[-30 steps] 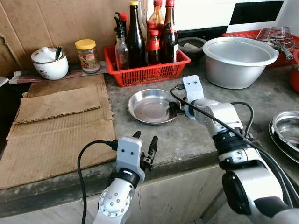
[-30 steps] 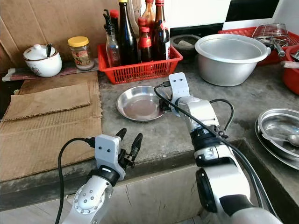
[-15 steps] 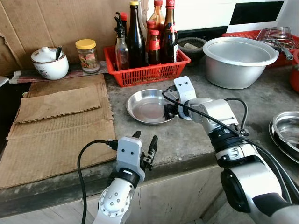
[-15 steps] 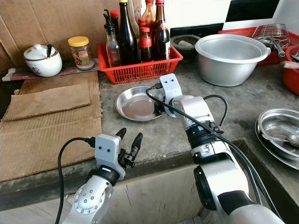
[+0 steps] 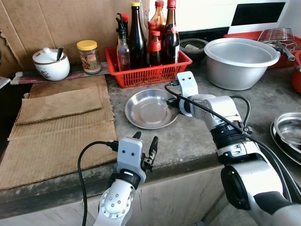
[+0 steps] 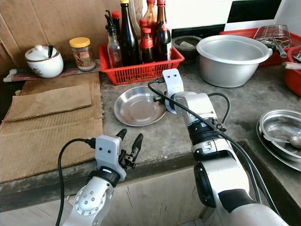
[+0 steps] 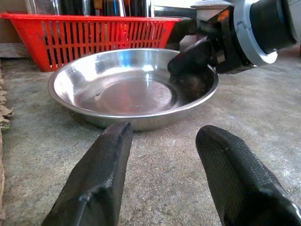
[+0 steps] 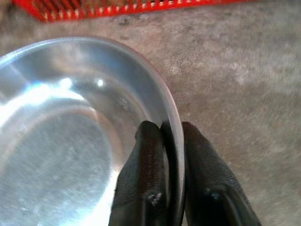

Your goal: Kitchen organization

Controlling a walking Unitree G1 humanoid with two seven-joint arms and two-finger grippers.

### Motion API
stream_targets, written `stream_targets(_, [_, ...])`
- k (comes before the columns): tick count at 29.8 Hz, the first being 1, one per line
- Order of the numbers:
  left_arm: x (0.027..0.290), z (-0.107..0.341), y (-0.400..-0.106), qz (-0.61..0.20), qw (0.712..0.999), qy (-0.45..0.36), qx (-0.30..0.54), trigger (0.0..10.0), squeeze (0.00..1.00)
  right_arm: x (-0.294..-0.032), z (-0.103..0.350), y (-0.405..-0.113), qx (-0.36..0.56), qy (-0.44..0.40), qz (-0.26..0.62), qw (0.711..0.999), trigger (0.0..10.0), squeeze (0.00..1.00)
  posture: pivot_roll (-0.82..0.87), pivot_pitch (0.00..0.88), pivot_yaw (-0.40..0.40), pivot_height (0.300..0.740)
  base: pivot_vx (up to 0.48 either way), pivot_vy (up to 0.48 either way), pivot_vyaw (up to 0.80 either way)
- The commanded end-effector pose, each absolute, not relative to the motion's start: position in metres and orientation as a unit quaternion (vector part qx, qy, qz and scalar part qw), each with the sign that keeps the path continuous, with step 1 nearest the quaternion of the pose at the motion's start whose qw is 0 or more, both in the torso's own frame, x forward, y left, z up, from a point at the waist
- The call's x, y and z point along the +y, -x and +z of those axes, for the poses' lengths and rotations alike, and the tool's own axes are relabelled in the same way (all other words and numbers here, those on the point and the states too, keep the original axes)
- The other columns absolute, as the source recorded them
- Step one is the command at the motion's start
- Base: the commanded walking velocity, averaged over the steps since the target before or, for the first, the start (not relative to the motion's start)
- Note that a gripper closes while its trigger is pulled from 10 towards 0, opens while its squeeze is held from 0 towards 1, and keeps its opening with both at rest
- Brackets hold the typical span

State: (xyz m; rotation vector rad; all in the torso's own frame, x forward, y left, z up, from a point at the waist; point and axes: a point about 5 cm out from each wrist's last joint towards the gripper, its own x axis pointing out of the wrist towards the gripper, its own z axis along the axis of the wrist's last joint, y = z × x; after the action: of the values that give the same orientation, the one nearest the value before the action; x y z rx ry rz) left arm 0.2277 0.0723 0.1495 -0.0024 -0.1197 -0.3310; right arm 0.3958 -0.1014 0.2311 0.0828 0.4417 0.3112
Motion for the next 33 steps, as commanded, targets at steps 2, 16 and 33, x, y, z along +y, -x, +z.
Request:
stream_targets(2, [0.071,0.150,-0.230,-0.162,0.985,0.001,-0.064,10.0,0.00,-0.107,0.232,-0.398,0.194,-0.108,0.121,0.968,0.0,0.00,0.06,0.063,-0.041,0.740,0.000,0.000,0.00])
stream_targets(16, [0.072,0.153,-0.234,-0.163,0.984,0.000,-0.069,10.0,0.00,-0.132,0.249,-0.362,-0.024,-0.320,0.055,0.946,0.0,0.00,0.05,0.047,-0.021,0.740,0.000,0.000,0.00])
stream_targets(33, [0.075,0.169,-0.239,-0.146,0.984,0.009,-0.102,10.0,0.00,-0.124,0.254,-0.298,-0.172,-0.147,0.045,0.973,0.0,0.00,0.05,0.038,-0.012,0.740,0.000,0.000,0.00])
